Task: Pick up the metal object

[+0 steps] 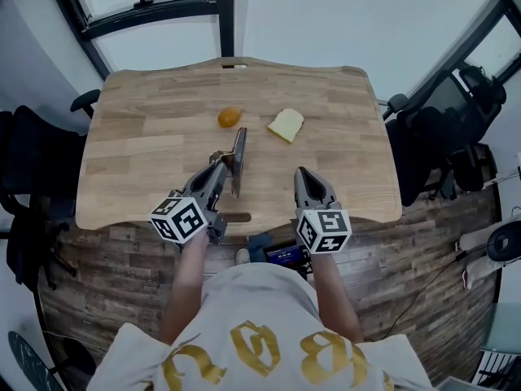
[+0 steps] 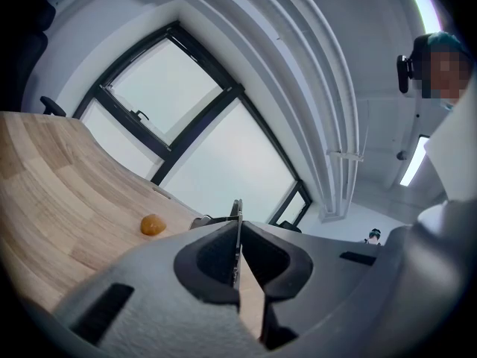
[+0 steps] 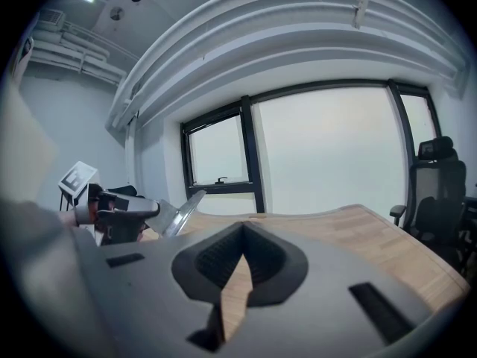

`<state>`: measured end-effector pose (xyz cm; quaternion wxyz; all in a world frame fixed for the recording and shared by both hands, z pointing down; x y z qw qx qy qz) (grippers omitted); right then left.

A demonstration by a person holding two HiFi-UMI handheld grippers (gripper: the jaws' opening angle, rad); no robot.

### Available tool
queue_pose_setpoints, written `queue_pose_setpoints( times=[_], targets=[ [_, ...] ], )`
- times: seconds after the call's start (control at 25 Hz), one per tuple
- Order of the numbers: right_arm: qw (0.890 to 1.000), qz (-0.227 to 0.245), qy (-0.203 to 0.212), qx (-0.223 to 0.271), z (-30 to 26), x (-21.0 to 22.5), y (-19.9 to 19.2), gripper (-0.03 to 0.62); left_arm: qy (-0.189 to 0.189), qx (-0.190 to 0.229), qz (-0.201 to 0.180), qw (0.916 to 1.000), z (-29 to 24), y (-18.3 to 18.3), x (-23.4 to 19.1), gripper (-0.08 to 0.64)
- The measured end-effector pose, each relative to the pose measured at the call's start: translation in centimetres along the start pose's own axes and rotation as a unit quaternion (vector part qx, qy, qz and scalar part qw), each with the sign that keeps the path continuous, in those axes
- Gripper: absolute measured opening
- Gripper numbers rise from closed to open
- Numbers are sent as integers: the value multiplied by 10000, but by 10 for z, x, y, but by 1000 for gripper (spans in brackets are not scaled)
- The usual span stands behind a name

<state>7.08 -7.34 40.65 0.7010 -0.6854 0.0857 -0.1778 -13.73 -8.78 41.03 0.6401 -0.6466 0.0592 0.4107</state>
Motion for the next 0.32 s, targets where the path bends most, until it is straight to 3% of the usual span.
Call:
queue_pose_setpoints(
  times=[0.32],
  targets=[
    [10000, 48, -4, -54, 6, -1, -1, 11, 68, -34, 3, 10000, 8, -1, 0, 28]
  ],
)
Point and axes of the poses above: the fingertips, and each gripper's own axes: z backward along the fingers, x to its right, y out of its top, the point moved 2 cm from there along z, backward along the fingers, and after that the axes turned 15 degrees about x, right-handed, at the moved point
